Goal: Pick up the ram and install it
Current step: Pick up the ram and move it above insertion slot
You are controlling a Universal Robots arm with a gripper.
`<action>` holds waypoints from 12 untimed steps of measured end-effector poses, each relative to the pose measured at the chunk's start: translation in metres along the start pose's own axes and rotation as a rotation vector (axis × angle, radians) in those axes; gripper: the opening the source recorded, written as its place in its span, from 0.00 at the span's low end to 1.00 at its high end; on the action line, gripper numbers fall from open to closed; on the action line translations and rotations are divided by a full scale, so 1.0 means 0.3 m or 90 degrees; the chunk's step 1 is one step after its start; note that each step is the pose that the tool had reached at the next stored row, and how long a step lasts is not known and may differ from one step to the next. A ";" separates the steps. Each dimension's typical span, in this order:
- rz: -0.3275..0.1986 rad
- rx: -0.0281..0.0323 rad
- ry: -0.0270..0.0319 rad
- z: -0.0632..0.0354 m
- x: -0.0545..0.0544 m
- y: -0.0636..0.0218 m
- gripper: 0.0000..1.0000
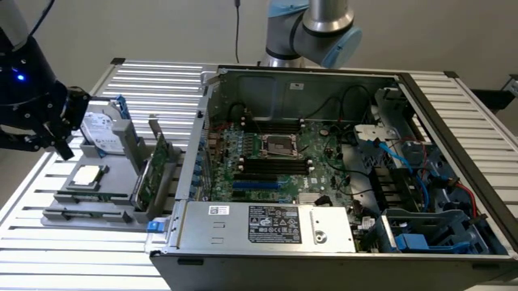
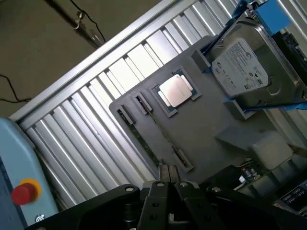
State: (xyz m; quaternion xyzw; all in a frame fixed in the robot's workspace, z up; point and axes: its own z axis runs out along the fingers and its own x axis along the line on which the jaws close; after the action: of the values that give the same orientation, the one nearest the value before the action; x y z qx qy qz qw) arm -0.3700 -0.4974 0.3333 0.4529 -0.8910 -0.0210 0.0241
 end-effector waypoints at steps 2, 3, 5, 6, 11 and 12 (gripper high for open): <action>-0.023 0.0006 0.0013 0.003 0.000 0.000 0.11; -0.034 0.0008 0.0020 0.005 0.000 0.000 0.11; -0.057 0.0014 0.0033 0.009 0.000 0.000 0.11; -0.070 0.0018 0.0040 0.011 0.000 -0.001 0.11; -0.127 0.0048 0.0064 0.021 -0.001 -0.001 0.11; -0.138 0.0054 0.0068 0.024 0.000 -0.001 0.11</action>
State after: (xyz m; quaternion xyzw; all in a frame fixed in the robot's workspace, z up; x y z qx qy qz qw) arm -0.3700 -0.4974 0.3262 0.5472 -0.8365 -0.0173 0.0245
